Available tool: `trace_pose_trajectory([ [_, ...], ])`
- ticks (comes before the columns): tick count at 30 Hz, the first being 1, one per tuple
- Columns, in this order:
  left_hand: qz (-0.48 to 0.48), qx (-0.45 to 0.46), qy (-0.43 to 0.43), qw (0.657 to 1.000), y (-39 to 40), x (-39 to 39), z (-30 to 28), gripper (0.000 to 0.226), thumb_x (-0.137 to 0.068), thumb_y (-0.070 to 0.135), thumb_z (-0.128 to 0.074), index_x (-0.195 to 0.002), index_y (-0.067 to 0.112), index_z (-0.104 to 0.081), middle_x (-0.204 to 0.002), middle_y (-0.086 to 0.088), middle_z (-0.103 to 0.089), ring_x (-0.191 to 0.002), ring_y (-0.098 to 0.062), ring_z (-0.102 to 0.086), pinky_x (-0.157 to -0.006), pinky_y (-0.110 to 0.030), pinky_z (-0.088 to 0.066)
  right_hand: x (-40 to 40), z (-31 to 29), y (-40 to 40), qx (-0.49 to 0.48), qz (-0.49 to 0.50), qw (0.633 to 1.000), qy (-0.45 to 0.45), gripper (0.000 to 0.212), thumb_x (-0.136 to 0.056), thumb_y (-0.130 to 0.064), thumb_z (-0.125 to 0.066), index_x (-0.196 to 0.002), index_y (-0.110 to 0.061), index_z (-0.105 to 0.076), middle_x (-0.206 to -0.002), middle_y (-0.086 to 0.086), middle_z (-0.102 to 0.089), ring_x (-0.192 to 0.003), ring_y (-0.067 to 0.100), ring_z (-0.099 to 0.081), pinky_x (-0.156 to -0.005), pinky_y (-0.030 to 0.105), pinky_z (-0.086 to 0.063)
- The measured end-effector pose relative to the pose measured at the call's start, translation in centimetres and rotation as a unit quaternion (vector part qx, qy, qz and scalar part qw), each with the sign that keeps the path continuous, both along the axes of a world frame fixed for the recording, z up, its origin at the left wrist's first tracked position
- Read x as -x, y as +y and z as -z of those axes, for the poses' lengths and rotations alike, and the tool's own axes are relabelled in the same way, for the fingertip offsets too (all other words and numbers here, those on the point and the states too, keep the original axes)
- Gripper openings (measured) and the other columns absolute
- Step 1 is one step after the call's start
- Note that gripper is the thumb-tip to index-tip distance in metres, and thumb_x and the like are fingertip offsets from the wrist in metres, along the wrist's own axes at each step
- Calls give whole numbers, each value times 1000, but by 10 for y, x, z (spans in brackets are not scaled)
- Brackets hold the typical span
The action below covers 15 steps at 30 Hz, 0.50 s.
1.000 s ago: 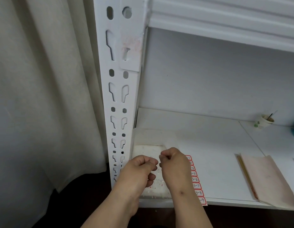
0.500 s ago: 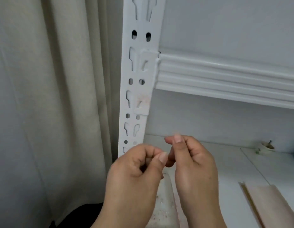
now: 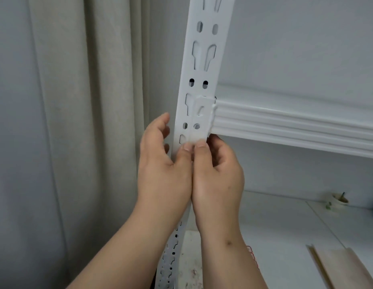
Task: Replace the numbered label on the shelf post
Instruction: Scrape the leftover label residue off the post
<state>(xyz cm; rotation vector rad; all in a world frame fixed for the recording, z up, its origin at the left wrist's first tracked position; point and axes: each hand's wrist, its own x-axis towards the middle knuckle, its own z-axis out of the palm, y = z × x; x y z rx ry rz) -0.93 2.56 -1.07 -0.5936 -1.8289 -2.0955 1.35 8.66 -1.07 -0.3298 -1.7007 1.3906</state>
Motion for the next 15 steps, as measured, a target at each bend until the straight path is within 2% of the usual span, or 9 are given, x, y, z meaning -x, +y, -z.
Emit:
trace_pose_trajectory([
  [3,53,-3,-22,998,0,4,-1,53,-95,18,-57,-142,37,-39,-128,16,-62,-115,-2,-61,-99,-34,-50,3,-2,0,-1,-16,999,-34,25,-92,-39,-50,-102,-27,-70,-91,-11,-75,-87,4,-69,-83,36,-56],
  [8,73,11,-26,997,1,6,-6,38,-99,20,-52,-131,41,-51,-109,19,-71,-99,-1,-69,-91,-34,-55,4,-8,2,13,-24,998,-49,30,-94,-41,-50,-89,-22,-72,-75,-7,-74,-68,2,-67,-65,25,-54],
  [12,66,18,-16,998,2,6,-6,34,-99,18,-52,-125,39,-57,-107,19,-71,-98,0,-68,-90,-32,-55,2,-6,3,6,-34,998,-47,24,-93,-34,-51,-91,-25,-73,-72,-10,-72,-63,0,-64,-58,17,-47],
  [15,63,29,-16,997,2,10,-2,34,-98,21,-52,-125,42,-58,-113,12,-70,-105,-6,-66,-93,-35,-54,1,0,1,-15,-34,999,-38,22,-95,-30,-51,-94,-29,-73,-77,-13,-74,-69,-1,-66,-62,15,-50],
])
